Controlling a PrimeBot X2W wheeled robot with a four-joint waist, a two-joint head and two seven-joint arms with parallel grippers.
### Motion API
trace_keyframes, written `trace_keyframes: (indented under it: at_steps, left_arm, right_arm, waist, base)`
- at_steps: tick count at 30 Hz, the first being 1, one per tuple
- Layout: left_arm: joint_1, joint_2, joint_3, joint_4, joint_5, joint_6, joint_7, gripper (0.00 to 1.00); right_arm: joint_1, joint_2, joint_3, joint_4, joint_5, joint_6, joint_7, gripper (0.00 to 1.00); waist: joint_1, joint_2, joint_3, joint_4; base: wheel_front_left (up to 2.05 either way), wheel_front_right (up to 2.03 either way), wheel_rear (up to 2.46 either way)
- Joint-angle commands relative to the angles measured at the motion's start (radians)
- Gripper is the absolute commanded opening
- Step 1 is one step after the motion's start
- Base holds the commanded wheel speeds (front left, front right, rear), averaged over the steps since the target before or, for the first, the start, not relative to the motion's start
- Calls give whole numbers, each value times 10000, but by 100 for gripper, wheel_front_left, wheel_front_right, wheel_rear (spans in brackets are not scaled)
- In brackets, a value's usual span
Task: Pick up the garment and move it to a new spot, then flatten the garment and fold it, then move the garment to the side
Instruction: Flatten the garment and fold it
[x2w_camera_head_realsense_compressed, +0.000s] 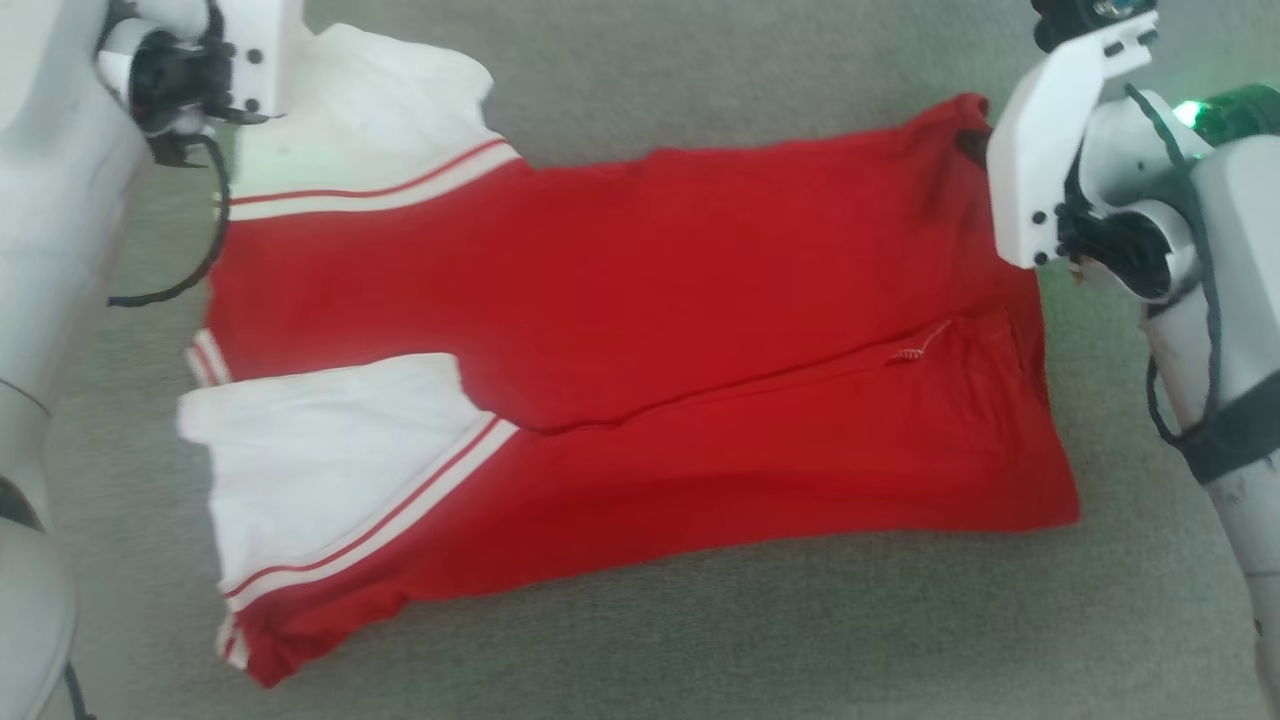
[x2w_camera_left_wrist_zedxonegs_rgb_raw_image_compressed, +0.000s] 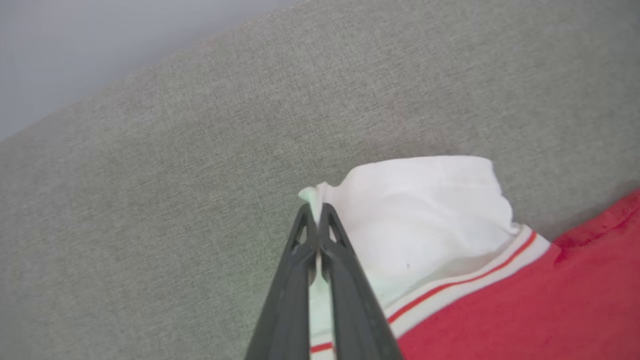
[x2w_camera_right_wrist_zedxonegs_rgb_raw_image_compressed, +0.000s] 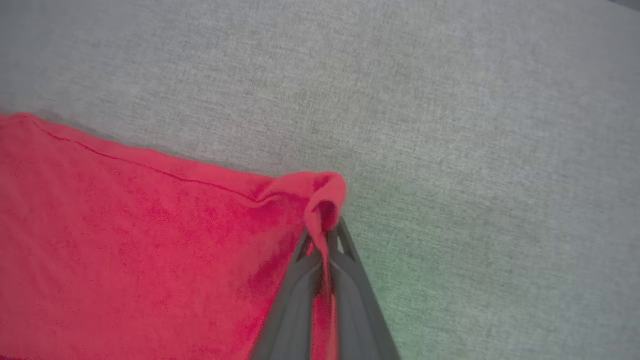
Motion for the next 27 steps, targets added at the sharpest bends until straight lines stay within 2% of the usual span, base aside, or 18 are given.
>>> trace_keyframes:
  at_steps: [1, 9, 12, 14, 19, 27]
  left_arm:
    - [13, -58, -36, -155, -96, -38, 90, 0]
    - [579, 49, -180, -1177, -276, -79, 450, 0]
    - [992, 278, -208, -1852, -390, 54, 644, 0]
    - [1307, 478, -236, -2473, -360, 293, 762, 0]
    - [2364, 1193, -225, -4641, -691, 1114, 1309, 0]
    - [4537, 2901, -384, -9211, -1151, 3231, 2275, 0]
  right_arm:
    - [288, -135, -140, -201, -59, -3, 20, 0]
    - [1299, -575, -725, -1317, -131, -3, 523, 0]
    - [1880, -809, -1054, -1978, -115, -1, 933, 0]
    - [2316, -973, -1289, -2453, -101, -1, 1221, 0]
    - [3500, -1146, -2200, -3594, -225, -1, 1992, 0]
    - [5375, -884, -3362, -4909, -348, -3, 3273, 0]
  waist:
    - [-1, 0, -511, 415]
    - [-1, 0, -1302, 981]
    - [-1, 0, -1616, 1199]
    - [-1, 0, -1817, 1347]
    - [-1, 0, -2191, 1665]
    - [-1, 0, -2422, 1893]
  base:
    - [0, 0, 0]
    - [0, 0, 0]
    - [0, 0, 0]
    - [0, 0, 0]
    - [0, 0, 0]
    - [0, 0, 0]
